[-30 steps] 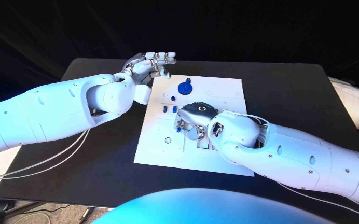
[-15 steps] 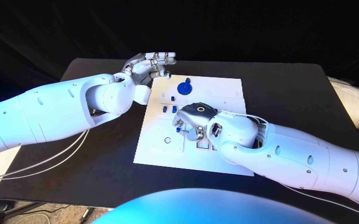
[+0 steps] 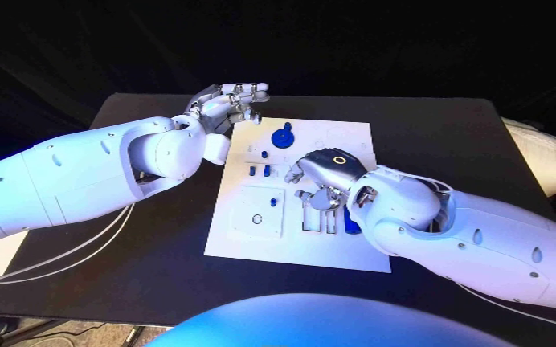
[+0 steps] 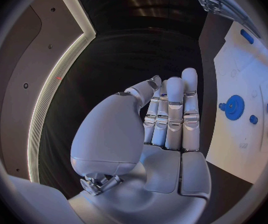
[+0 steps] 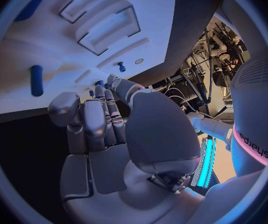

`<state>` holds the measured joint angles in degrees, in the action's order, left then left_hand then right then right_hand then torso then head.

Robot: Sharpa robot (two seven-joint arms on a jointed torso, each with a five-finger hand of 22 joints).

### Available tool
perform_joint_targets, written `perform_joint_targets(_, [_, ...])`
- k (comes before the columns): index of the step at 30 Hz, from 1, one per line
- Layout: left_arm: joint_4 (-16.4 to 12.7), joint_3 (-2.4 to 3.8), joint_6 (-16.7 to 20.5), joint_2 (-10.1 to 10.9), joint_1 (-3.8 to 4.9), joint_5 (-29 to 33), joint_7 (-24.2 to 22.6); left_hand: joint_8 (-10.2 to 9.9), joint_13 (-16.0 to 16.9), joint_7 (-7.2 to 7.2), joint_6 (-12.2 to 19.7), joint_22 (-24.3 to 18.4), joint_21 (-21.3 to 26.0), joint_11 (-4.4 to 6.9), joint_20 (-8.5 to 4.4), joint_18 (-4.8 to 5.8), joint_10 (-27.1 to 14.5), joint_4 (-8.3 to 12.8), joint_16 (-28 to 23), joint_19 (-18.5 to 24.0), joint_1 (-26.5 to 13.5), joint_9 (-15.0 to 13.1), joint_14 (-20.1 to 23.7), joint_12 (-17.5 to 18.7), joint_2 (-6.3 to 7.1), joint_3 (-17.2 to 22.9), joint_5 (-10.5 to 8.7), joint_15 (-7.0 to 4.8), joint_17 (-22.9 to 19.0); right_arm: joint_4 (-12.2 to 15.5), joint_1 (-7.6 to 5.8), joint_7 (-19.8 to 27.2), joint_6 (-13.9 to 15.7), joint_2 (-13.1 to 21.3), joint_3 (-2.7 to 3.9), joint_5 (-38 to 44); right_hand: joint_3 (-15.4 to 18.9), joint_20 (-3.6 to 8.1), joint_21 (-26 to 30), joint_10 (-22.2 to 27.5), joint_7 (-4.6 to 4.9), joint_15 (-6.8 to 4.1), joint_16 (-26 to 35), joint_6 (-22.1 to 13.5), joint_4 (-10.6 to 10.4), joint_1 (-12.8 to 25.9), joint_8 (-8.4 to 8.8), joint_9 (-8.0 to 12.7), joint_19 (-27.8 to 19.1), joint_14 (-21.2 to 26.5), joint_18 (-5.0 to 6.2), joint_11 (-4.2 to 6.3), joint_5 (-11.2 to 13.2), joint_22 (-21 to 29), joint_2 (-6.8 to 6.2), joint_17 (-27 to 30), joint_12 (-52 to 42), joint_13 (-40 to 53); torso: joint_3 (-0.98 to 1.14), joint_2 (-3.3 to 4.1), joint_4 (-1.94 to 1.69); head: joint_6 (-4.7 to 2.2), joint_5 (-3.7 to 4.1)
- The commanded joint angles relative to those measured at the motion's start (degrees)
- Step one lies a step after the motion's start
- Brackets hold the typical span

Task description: Assemble the parts on the task board

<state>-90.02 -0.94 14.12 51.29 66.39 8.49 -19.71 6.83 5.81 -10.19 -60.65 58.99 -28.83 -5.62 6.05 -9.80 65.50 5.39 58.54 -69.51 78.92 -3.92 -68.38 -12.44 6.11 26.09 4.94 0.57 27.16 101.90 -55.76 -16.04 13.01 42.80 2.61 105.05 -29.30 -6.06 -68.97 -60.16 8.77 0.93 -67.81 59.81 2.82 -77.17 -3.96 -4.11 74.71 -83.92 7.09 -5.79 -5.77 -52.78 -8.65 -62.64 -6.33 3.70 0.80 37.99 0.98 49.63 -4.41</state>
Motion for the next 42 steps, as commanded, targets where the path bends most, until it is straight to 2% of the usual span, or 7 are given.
perform_joint_targets(1, [-0.15, 0.04, -1.33, 0.04, 0.04, -0.19, -0.07, 0.24, 0.08, 0.13, 0.33, -0.08, 0.23, -0.01, 0.13, -0.6, -0.24, -0.02, 0.28, -0.22, 0.17, 0.08, 0.45, -0.18, -0.24, -0.4, 0.17, 0.07, -0.08, 1.04, -1.4, -2.28, 0.4, 2.58, 0.37, -1.89, 1.47, 0.11, -0.26, 0.25, -0.66, -0.53, -0.27, -0.44, -0.72, 1.76, 0.3, 0.13, 0.62, -1.37, -0.05, 0.62, -0.64, -0.08, -1.02, 0.01, -0.28, -0.1, -0.05, -0.06, 0.21, -0.43, 0.48])
perform_joint_targets(5, [-0.18, 0.04, -1.41, 0.07, 0.04, -0.26, -0.13, 0.25, 0.08, 0.13, 0.34, -0.09, 0.25, -0.01, 0.14, -0.59, -0.26, -0.01, 0.28, -0.22, 0.19, 0.07, 0.47, -0.21, -0.27, -0.4, 0.18, 0.08, -0.1, 1.03, -3.09, -3.14, -1.67, 5.37, 0.59, -2.32, 7.08, 0.14, 0.28, 3.74, -1.74, -0.53, -0.12, -1.85, -2.2, 2.68, 0.38, 0.29, 0.65, -1.39, -0.05, 0.55, -1.35, 0.47, -2.14, 0.24, 0.83, -0.09, -0.12, -0.16, 0.36, -0.75, 0.66])
perform_joint_targets(10, [-0.2, 0.03, -1.58, -0.01, 0.04, -0.32, -0.15, 0.26, 0.09, 0.13, 0.34, -0.1, 0.26, -0.01, 0.14, -0.59, -0.27, 0.0, 0.28, -0.22, 0.2, 0.07, 0.48, -0.23, -0.29, -0.41, 0.18, 0.08, -0.11, -0.25, -4.05, -3.63, -4.91, 6.82, 0.68, -2.18, 15.95, 0.44, 0.84, 6.16, -2.91, -0.95, 0.08, -2.92, -5.15, -0.62, 0.37, 0.26, 0.71, -1.38, -0.01, 0.75, -0.56, 1.02, -1.12, 0.61, 0.63, 0.02, -0.1, -0.24, 0.46, -0.91, 0.65])
perform_joint_targets(13, [-0.17, 0.03, -1.67, -0.05, 0.04, -0.36, -0.12, 0.27, 0.09, 0.13, 0.34, -0.11, 0.27, -0.01, 0.14, -0.59, -0.28, 0.0, 0.28, -0.22, 0.21, 0.07, 0.49, -0.26, -0.32, -0.42, 0.18, 0.08, -0.12, -0.87, -4.22, -3.49, -6.57, 6.8, 0.67, -2.15, 17.03, 0.51, 0.93, 6.34, -3.05, -1.04, 0.06, -2.93, -5.92, -1.82, 0.36, 0.24, 0.78, -1.42, -0.02, 0.83, -0.41, 1.1, -0.74, 0.63, 0.28, 0.03, -0.05, -0.19, 0.39, -0.88, 0.66])
perform_joint_targets(19, [-0.1, 0.03, -1.79, -0.08, 0.04, -0.39, -0.07, 0.27, 0.09, 0.13, 0.34, -0.11, 0.27, -0.01, 0.14, -0.59, -0.28, 0.0, 0.28, -0.22, 0.21, 0.07, 0.49, -0.26, -0.32, -0.42, 0.18, 0.08, -0.12, -2.11, -4.16, -2.84, -9.25, 5.75, 0.38, -2.22, 17.28, 0.58, 0.99, 5.58, -3.21, -1.04, -0.03, -2.27, -6.44, -3.15, 0.23, 0.15, 0.9, -1.54, -0.04, 1.01, -0.38, 1.15, 0.16, 0.6, -0.61, 0.1, -0.12, -0.17, 0.35, -0.76, 0.57])
perform_joint_targets(25, [-0.08, 0.03, -1.87, -0.07, 0.04, -0.4, 0.02, 0.27, 0.09, 0.13, 0.34, -0.11, 0.27, -0.01, 0.14, -0.59, -0.28, 0.0, 0.28, -0.22, 0.21, 0.07, 0.49, -0.26, -0.32, -0.42, 0.18, 0.08, -0.12, -3.66, -3.98, -2.18, -10.21, 4.16, 0.02, -2.32, 16.04, 0.71, 0.81, 2.84, -2.42, -1.27, -0.06, -0.73, -6.34, -4.54, 0.1, 0.06, 1.26, -1.67, -0.1, 1.45, 0.22, 0.84, 1.71, 0.66, -2.36, 0.14, -0.13, -0.18, 0.44, -0.6, 0.44])
perform_joint_targets(42, [-0.1, 0.03, -1.99, -0.04, 0.04, -0.45, 0.16, 0.27, 0.09, 0.13, 0.34, -0.11, 0.27, -0.01, 0.14, -0.59, -0.28, 0.0, 0.28, -0.22, 0.21, 0.07, 0.49, -0.26, -0.32, -0.42, 0.18, 0.08, -0.12, -6.31, -3.54, -0.82, -8.5, 1.22, -0.54, -2.54, 8.96, 1.25, -1.03, -6.52, -2.04, -1.94, -0.63, 5.66, -6.17, -5.55, -1.0, -0.66, 2.94, -1.88, -0.61, 2.22, 2.64, -1.94, 5.19, 0.14, -3.43, 0.13, -0.12, -0.18, 0.48, -0.17, 0.1])
